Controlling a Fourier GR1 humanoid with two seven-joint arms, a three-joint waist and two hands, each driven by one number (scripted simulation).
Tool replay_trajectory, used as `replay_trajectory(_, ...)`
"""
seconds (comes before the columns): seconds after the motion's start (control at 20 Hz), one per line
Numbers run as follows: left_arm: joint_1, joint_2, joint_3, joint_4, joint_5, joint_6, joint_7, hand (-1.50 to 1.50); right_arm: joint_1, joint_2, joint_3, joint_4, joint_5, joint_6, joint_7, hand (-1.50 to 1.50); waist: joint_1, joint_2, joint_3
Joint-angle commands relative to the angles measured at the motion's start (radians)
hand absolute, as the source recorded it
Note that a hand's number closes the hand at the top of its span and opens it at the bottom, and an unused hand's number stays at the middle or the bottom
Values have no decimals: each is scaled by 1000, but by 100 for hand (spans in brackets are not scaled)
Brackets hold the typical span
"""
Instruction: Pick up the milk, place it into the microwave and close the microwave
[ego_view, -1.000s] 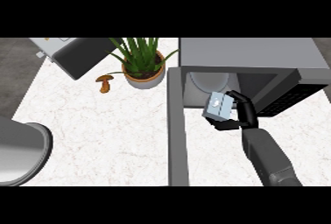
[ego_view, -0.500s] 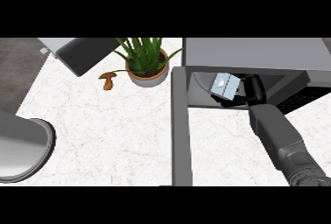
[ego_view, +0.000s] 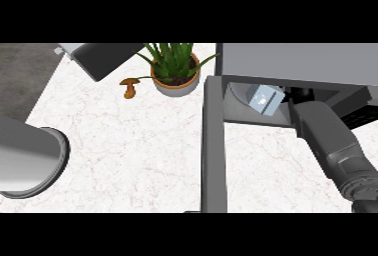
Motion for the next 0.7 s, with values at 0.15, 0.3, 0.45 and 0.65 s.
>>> replay_trajectory(0.15, -59, 47, -8, 25, -10, 33, 16, -150, -52, -57, -4, 28, 16, -85, 58, 150, 22, 17, 0)
replay_trajectory(0.3, -48, 45, -15, 33, 10, 4, 14, -150, -41, -68, -26, 27, -5, -100, 43, 150, 46, 22, 1)
replay_trajectory(0.45, -72, 47, -17, 31, -4, 15, 9, -150, -58, -82, -24, 29, 1, -136, 57, 150, 58, 32, 1)
replay_trajectory(0.65, -98, 63, -27, 44, -10, 22, 15, -150, -59, -100, -32, 33, -9, -142, 57, 150, 57, 38, 2)
